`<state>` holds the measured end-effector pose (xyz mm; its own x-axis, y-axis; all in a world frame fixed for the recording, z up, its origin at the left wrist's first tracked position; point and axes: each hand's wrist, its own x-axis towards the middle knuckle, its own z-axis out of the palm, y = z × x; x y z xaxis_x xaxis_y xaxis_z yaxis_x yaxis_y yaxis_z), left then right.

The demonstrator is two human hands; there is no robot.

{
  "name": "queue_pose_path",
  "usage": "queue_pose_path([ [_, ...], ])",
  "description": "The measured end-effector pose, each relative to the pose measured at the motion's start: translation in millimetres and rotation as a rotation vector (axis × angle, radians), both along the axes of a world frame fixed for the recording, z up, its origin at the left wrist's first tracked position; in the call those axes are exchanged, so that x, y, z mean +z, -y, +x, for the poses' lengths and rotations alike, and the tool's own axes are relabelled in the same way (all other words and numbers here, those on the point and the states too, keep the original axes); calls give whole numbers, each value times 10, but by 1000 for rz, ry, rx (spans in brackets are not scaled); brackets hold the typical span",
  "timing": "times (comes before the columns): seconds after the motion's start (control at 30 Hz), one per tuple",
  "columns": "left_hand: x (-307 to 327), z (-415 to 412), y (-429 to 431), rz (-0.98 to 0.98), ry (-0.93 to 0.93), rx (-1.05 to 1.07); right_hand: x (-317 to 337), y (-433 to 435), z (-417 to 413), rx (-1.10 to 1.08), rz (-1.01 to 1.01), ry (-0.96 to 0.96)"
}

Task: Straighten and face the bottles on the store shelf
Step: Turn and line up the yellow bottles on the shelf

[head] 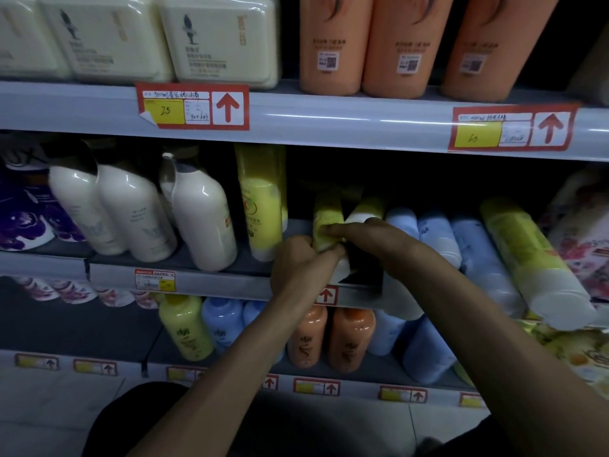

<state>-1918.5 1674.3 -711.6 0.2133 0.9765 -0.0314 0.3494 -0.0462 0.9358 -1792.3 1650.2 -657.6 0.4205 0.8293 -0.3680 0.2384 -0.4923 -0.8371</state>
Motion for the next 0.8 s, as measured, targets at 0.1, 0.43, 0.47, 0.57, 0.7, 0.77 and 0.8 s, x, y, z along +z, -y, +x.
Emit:
queue_pose_path([
  [0.1, -16, -62, 98, 68, 59, 27, 11, 13, -51, 9, 6, -150],
  [0.43, -103, -231, 276, 304, -56, 49, -250, -23, 13, 71, -5, -480],
  [0.47, -108, -243, 277, 308, -48, 53, -284, -24, 20, 57, 29, -500],
  [0.57, -111, -251, 284, 271, 1, 49, -348, -19, -7, 12, 123, -488],
  [0.7, -87, -268, 271, 244, 53, 25, -384, -28, -42, -59, 218, -390],
  [0.77, -73, -266, 238, 203, 92, 2, -395, -32, -56, -68, 279, -378],
  [0.8, -68, -261, 226, 192, 104, -4, -408, -41, -61, -63, 310, -366],
])
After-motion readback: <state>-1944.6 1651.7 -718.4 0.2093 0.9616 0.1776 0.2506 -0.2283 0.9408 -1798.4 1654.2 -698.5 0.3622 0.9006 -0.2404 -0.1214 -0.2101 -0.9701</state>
